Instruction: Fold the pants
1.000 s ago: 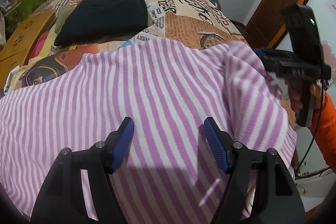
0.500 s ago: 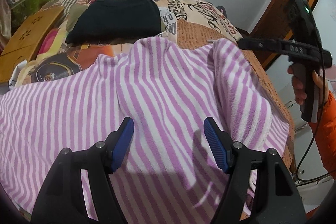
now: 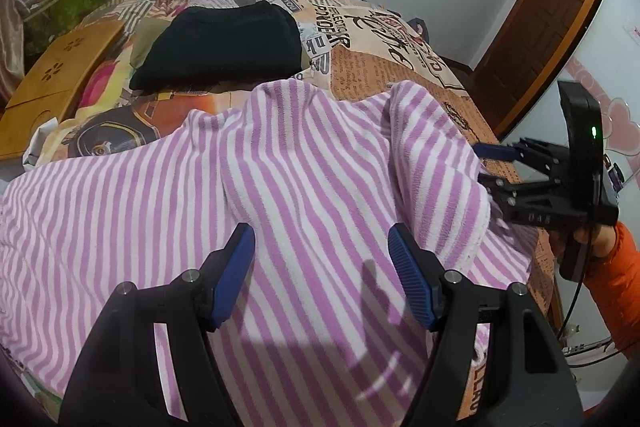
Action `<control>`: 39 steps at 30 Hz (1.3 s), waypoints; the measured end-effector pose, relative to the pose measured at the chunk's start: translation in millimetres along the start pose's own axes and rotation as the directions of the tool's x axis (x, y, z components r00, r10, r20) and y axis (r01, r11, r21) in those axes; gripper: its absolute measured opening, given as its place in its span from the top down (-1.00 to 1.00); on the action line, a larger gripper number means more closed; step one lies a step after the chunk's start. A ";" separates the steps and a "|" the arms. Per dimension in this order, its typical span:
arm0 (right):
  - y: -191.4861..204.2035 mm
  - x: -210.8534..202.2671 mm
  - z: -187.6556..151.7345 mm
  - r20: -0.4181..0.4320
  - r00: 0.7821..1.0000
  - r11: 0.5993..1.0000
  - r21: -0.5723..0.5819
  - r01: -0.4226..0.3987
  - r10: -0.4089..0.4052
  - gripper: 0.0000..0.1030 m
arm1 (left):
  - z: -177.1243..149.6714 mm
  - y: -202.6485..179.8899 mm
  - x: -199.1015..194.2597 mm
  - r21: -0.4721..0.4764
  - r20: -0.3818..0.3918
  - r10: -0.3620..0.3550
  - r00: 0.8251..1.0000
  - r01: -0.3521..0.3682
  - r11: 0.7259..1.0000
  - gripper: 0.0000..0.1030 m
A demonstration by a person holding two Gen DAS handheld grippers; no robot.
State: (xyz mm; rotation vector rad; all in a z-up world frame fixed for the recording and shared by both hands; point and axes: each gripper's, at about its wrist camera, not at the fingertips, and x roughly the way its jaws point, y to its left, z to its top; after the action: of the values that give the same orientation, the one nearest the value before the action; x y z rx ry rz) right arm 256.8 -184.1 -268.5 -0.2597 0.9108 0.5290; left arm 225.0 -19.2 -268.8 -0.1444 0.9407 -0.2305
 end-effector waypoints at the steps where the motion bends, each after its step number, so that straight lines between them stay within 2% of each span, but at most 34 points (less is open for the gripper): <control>1: 0.0 -0.7 4.4 0.009 1.000 1.000 0.003 -0.022 0.021 -0.08 | -0.8 0.2 -1.4 0.001 0.003 0.003 1.000 -0.003 1.000 -0.35; 3: 3.5 -0.5 20.7 0.038 0.995 0.995 0.013 -0.097 0.096 -0.08 | -1.6 2.2 -4.4 0.002 0.010 0.017 1.000 -0.017 1.000 -0.35; 8: 32.0 3.2 59.8 0.114 0.982 0.988 -0.062 -0.145 0.151 -0.08 | -2.1 13.3 -10.5 -0.020 0.026 0.032 0.999 -0.032 0.999 -0.35; 11: 46.6 1.1 73.3 0.145 0.968 0.978 -0.083 -0.194 0.204 -0.08 | -1.3 19.4 -13.4 -0.023 0.031 0.048 0.998 -0.047 0.999 -0.35; 13: 46.0 -3.1 74.8 0.163 0.965 0.977 -0.083 -0.195 0.206 -0.08 | -0.4 22.1 -15.9 -0.021 0.036 0.052 0.998 -0.052 0.998 -0.35; 16: 33.2 -8.2 66.4 0.167 0.973 0.987 -0.046 -0.153 0.158 -0.08 | 2.1 23.0 -17.3 -0.018 0.043 0.041 0.998 -0.040 0.999 -0.35; 19: 0.4 -12.0 47.4 0.140 0.986 0.994 0.045 -0.095 0.088 -0.08 | 3.9 18.9 -13.0 -0.005 0.040 0.030 0.999 -0.030 1.000 -0.35; 23: -56.4 -4.5 13.4 0.049 0.999 0.977 0.209 -0.030 0.020 -0.09 | 2.9 6.5 -4.1 0.011 0.023 0.011 1.000 -0.011 1.000 -0.35; 26: -84.3 9.6 -7.3 -0.014 0.996 0.940 0.332 -0.077 0.086 -0.09 | 2.1 -4.6 0.3 0.028 0.014 0.007 1.000 -0.007 1.000 -0.35; 28: -87.3 18.9 -16.6 -0.044 0.993 0.932 0.352 -0.086 0.108 -0.09 | 2.1 -10.0 3.0 0.035 0.007 0.007 1.000 -0.008 0.999 -0.35; 32: -80.4 25.9 -20.6 -0.009 0.988 0.929 0.343 -0.143 0.155 -0.09 | 3.3 -18.5 8.2 0.049 -0.009 0.019 1.000 -0.019 0.999 -0.35; 35: -79.2 33.6 -20.5 0.017 0.965 0.896 0.368 -0.248 0.260 -0.15 | 4.7 -23.5 10.4 0.059 -0.015 0.029 0.999 -0.028 0.998 -0.35; 36: -77.1 34.1 -19.3 0.024 0.963 0.896 0.361 -0.259 0.269 -0.15 | 5.0 -24.5 10.6 0.062 -0.015 0.031 0.999 -0.030 0.998 -0.35; 38: -71.7 34.1 -17.0 0.030 0.964 0.909 0.328 -0.257 0.262 -0.07 | 5.5 -26.8 11.8 0.067 -0.016 0.035 0.999 -0.034 0.997 -0.35; 39: -70.3 33.3 -17.1 0.039 0.964 0.911 0.320 -0.262 0.263 0.04 | 5.1 -27.9 11.7 0.069 -0.017 0.037 0.999 -0.036 0.997 -0.35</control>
State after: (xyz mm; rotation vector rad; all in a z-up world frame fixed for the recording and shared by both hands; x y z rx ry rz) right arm 299.5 -240.0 -305.9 0.1632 1.0286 0.6167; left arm 232.1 -49.1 -268.8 -0.0621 0.9516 -0.2300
